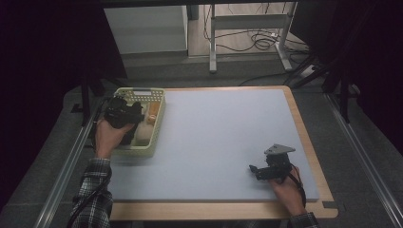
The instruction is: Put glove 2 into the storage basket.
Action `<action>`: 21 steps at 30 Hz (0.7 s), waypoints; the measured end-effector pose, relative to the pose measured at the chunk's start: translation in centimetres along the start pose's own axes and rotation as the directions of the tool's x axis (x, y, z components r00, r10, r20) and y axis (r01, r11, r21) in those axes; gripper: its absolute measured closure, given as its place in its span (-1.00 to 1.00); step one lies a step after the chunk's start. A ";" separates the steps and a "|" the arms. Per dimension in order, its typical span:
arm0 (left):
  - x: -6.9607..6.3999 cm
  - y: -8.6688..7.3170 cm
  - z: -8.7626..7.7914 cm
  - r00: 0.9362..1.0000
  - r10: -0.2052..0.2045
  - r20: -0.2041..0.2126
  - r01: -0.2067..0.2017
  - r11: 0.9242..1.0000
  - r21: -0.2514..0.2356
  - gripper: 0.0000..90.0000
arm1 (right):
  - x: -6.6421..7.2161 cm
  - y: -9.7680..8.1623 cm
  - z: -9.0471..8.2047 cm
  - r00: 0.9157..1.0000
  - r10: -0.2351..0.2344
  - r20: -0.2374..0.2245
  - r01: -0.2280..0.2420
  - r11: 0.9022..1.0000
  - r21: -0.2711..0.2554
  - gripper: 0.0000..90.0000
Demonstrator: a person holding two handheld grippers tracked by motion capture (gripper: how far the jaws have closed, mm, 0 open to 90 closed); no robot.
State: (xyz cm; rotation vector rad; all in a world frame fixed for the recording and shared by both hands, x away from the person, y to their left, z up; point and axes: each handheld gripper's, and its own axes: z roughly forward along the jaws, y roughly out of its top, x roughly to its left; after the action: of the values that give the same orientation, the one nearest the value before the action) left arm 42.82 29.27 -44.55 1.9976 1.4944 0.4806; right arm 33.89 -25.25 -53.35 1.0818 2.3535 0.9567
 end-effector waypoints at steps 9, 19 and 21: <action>-0.8 -1.1 -1.1 0.998 0.017 0.054 -0.015 0.999 -0.035 -0.87 | 0.0 0.0 0.0 1.000 -0.001 0.000 0.001 1.000 0.000 -0.88; -2.5 -2.3 -2.5 0.991 0.062 0.118 -0.053 0.995 -0.080 -0.92 | 0.0 0.0 0.0 1.000 -0.001 0.001 0.001 1.000 0.002 -0.88; -3.0 -2.6 -2.7 0.989 0.074 0.129 -0.063 0.994 -0.087 -0.92 | 0.0 0.0 0.0 1.000 -0.002 0.001 0.002 1.000 0.002 -0.87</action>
State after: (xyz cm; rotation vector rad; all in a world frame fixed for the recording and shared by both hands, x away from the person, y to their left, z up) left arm 38.39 27.58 -43.97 1.9811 1.3084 0.4235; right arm 33.89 -25.26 -53.33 1.0807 2.3549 0.9536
